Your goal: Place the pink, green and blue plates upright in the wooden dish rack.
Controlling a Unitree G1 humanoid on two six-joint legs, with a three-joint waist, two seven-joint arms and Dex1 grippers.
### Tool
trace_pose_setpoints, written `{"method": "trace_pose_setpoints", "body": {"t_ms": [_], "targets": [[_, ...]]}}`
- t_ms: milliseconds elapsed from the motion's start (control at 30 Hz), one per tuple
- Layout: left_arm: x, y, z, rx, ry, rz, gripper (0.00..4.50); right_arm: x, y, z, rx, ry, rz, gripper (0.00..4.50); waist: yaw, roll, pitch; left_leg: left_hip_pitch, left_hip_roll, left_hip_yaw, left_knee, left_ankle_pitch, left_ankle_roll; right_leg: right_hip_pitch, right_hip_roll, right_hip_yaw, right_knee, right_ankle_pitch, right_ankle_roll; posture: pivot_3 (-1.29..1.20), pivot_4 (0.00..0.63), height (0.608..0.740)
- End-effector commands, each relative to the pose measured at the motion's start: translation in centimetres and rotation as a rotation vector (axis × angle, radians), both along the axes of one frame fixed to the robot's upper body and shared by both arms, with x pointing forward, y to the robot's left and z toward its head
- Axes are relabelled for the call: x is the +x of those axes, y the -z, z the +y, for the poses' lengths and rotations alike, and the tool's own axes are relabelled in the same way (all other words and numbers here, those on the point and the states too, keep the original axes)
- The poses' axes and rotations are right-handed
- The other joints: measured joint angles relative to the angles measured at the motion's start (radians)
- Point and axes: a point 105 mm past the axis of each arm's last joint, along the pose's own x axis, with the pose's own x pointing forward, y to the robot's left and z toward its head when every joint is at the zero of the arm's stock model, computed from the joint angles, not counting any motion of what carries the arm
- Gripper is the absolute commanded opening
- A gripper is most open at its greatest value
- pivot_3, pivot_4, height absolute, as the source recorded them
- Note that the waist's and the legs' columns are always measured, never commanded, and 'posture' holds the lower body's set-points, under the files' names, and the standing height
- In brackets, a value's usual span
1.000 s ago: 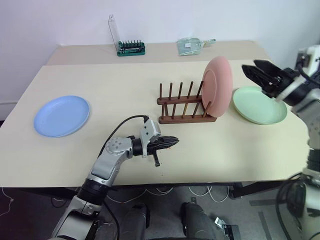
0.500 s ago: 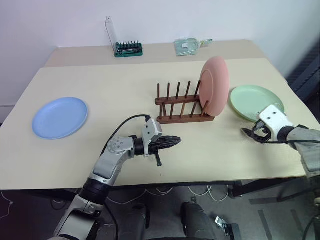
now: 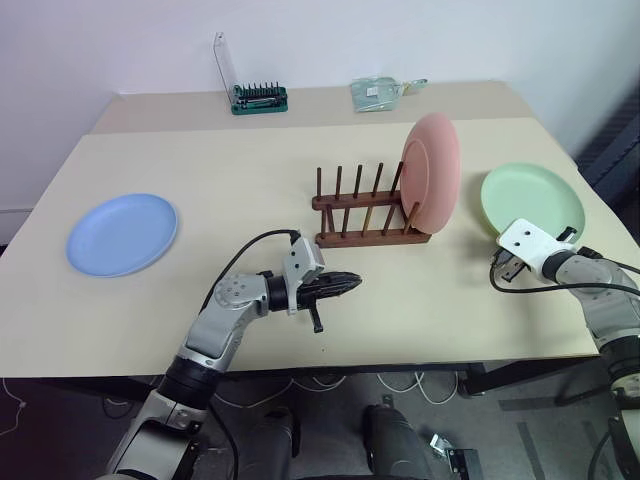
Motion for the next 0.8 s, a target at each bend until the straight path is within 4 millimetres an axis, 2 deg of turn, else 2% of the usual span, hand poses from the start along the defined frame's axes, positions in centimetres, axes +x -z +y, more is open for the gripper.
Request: {"method": "trace_pose_setpoints", "body": {"t_ms": [33, 167, 233, 267, 333, 400, 500, 533, 667, 800], "targets": [[-0.2, -0.8, 0.0, -0.021, 0.008, -0.027, 0.14, 0.6, -7.1, -0.1, -0.124, -0.003, -0.252, 0.04, -0.002, 0.001, 0.000, 0.000, 0.000, 0.000, 0.000, 0.000, 0.000, 0.000, 0.000, 0.000, 0.000, 0.000, 0.000, 0.00, 0.150, 0.740], [-0.3, -0.7, -0.1, -0.024, 0.009, -0.019, 0.14, 0.1, -16.9, 2.0, -0.103, -0.010, -0.611, 0.04, -0.008, 0.003, 0.000, 0.000, 0.000, 0.001, 0.000, 0.000, 0.000, -0.001, 0.000, 0.001, 0.001, 0.000, 0.000, 0.00, 0.150, 0.740], [-0.3, -0.7, -0.1, -0.025, 0.011, -0.016, 0.14, -0.8, -21.2, 5.0, -0.021, -0.108, -0.745, 0.04, -0.007, 0.004, 0.000, 0.000, 0.000, 0.001, -0.001, 0.000, 0.000, -0.002, 0.000, 0.001, 0.001, 0.000, 0.000, 0.00, 0.150, 0.740], [-0.3, -0.7, -0.2, -0.026, 0.011, -0.016, 0.14, -1.2, -22.4, 6.1, 0.009, -0.150, -0.782, 0.04, -0.006, 0.004, 0.000, 0.000, 0.000, 0.000, -0.001, 0.000, 0.000, -0.002, 0.000, 0.001, 0.001, 0.000, 0.000, 0.00, 0.150, 0.740], [-0.3, -0.7, -0.2, -0.027, 0.013, -0.017, 0.14, -2.2, -24.4, 9.7, 0.167, -0.307, -0.799, 0.04, -0.003, 0.002, 0.000, -0.001, 0.000, 0.000, -0.001, 0.000, 0.000, -0.001, 0.000, 0.000, 0.001, 0.000, 0.000, 0.00, 0.150, 0.740], [-0.3, -0.7, -0.3, -0.029, 0.015, -0.018, 0.14, -3.7, -25.0, 13.7, 0.383, -0.510, -0.726, 0.04, -0.002, 0.001, 0.000, -0.001, 0.000, -0.002, -0.001, 0.000, 0.000, 0.000, 0.000, 0.000, 0.000, 0.000, 0.000, 0.00, 0.150, 0.740], [-0.4, -0.7, -0.4, -0.032, 0.015, -0.017, 0.14, -6.4, -23.9, 18.1, 0.703, -0.770, -0.507, 0.04, 0.003, 0.000, 0.000, -0.001, 0.000, -0.003, 0.000, 0.000, 0.000, 0.000, 0.000, -0.001, 0.000, 0.000, 0.000, 0.00, 0.150, 0.740], [-0.4, -0.7, -0.4, -0.034, 0.015, -0.016, 0.14, -6.9, -23.4, 18.9, 0.812, -0.814, -0.422, 0.04, 0.005, 0.000, 0.000, -0.001, 0.000, -0.004, 0.000, 0.000, 0.000, 0.000, 0.000, -0.001, 0.000, 0.000, 0.000, 0.00, 0.150, 0.740], [-0.4, -0.7, -0.5, -0.035, 0.012, -0.017, 0.14, -8.7, -21.4, 21.0, 1.058, -0.938, -0.148, 0.04, 0.006, 0.000, 0.000, -0.002, -0.001, -0.004, 0.001, 0.000, 0.000, 0.000, -0.001, -0.002, -0.001, 0.000, 0.000, 0.00, 0.150, 0.740], [-0.3, -0.7, -0.4, -0.034, 0.008, -0.020, 0.14, -6.3, -19.1, 21.2, 1.251, -0.804, -0.007, 0.04, -0.002, 0.001, 0.000, -0.002, 0.000, -0.004, 0.000, 0.000, 0.000, -0.001, 0.000, -0.002, 0.000, 0.000, 0.000, 0.00, 0.150, 0.740]]}}
